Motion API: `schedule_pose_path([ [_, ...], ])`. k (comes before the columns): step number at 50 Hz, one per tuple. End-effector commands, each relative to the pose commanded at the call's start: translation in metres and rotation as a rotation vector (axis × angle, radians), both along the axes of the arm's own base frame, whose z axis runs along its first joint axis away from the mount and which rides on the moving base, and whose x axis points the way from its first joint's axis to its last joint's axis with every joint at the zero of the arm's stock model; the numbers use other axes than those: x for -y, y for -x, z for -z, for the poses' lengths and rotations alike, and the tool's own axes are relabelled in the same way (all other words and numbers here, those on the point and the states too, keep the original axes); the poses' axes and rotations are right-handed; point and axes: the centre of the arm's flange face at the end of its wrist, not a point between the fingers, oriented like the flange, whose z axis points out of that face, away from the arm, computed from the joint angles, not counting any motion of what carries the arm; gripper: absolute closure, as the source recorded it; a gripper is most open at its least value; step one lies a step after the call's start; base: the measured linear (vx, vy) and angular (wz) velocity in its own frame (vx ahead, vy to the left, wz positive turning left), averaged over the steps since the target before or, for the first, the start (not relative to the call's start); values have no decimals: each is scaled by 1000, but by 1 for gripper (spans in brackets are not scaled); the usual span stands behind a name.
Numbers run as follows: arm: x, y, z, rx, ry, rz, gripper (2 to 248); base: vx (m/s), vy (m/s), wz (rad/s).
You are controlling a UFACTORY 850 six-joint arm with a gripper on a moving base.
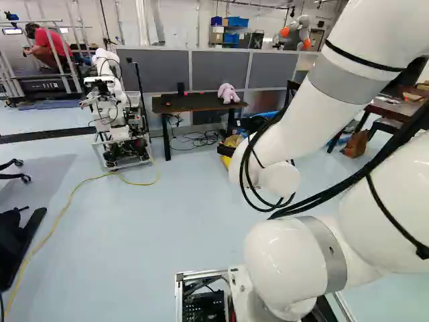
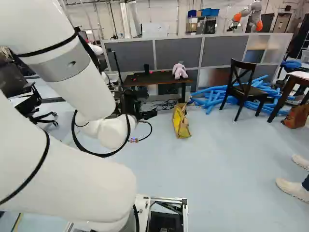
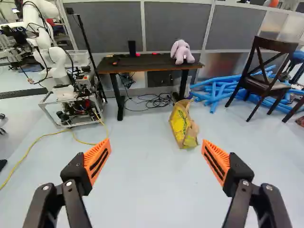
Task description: Pick up the bag on the ground and place it on the table
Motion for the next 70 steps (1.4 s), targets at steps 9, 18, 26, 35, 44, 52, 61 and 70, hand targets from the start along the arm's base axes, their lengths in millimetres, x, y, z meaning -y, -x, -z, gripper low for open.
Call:
schedule_pose_path([
  [9, 0, 0, 0, 0, 0, 0, 3, 71, -1, -4],
  [18, 0, 0, 0, 0, 0, 0, 3, 119, 4, -10],
  [26, 0, 0, 0, 0, 0, 0, 3, 135, 4, -9],
  [35, 0, 0, 0, 0, 0, 0, 3, 150, 6, -11],
  [44, 0, 0, 0, 0, 0, 0, 3, 146, 6, -9],
  [52, 0, 0, 0, 0, 0, 0, 3, 152, 4, -14],
  [61, 0, 0, 0, 0, 0, 0, 3, 163, 0, -29],
  [70, 0, 0, 0, 0, 0, 0, 3, 181, -64, -174],
])
